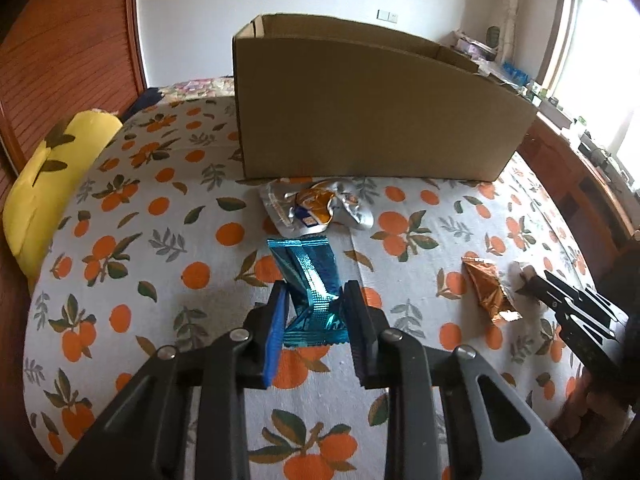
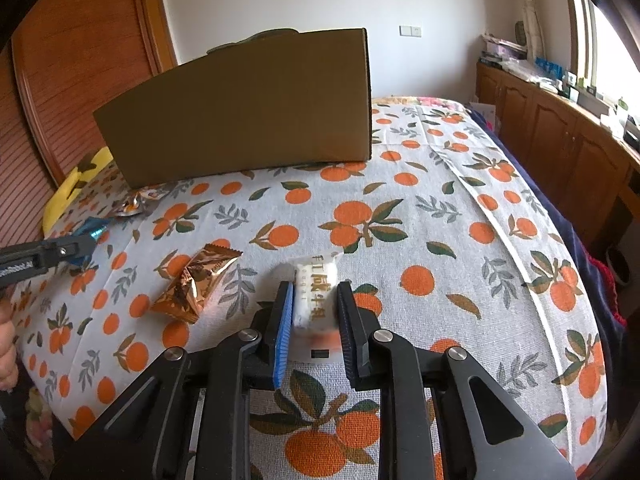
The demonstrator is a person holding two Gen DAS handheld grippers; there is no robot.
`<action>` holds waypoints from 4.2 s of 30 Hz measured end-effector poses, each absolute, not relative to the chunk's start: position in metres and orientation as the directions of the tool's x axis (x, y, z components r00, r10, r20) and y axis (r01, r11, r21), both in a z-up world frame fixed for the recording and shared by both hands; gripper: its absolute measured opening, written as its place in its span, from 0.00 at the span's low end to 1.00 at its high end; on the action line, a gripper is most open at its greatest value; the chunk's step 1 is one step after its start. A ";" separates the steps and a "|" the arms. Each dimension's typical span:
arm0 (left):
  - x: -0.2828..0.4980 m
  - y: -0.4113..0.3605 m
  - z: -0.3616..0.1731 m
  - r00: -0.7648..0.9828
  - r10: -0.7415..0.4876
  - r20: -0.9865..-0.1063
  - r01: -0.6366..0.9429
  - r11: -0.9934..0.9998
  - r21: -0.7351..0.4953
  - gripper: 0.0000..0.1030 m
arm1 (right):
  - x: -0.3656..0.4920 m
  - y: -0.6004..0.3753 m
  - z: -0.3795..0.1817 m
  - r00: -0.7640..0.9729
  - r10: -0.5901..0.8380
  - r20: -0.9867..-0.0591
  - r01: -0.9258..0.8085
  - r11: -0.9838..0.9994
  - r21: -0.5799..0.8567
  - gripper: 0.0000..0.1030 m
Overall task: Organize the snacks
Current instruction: 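Carry both snacks into the cardboard box and open both tools to release them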
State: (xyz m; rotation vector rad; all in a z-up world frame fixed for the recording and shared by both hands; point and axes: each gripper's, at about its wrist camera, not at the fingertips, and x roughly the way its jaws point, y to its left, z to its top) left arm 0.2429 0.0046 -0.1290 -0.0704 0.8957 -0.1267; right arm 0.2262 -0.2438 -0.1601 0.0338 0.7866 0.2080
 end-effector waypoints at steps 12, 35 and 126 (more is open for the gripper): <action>0.222 -0.004 -0.097 0.668 -0.170 -0.725 0.138 0.985 -0.103 0.25 | 0.211 -0.249 -0.137 0.710 0.207 -0.673 -0.187 0.977 0.104 0.19; 0.178 -0.019 -0.044 0.755 -0.209 -0.621 0.201 0.976 -0.085 0.25 | 0.157 -0.240 -0.049 0.800 0.267 -0.537 -0.263 0.961 0.086 0.19; 0.367 -0.006 -0.040 0.743 -0.225 -0.630 0.200 0.973 -0.111 0.40 | 0.395 -0.155 -0.044 0.650 0.382 -0.657 -0.453 0.889 0.069 0.30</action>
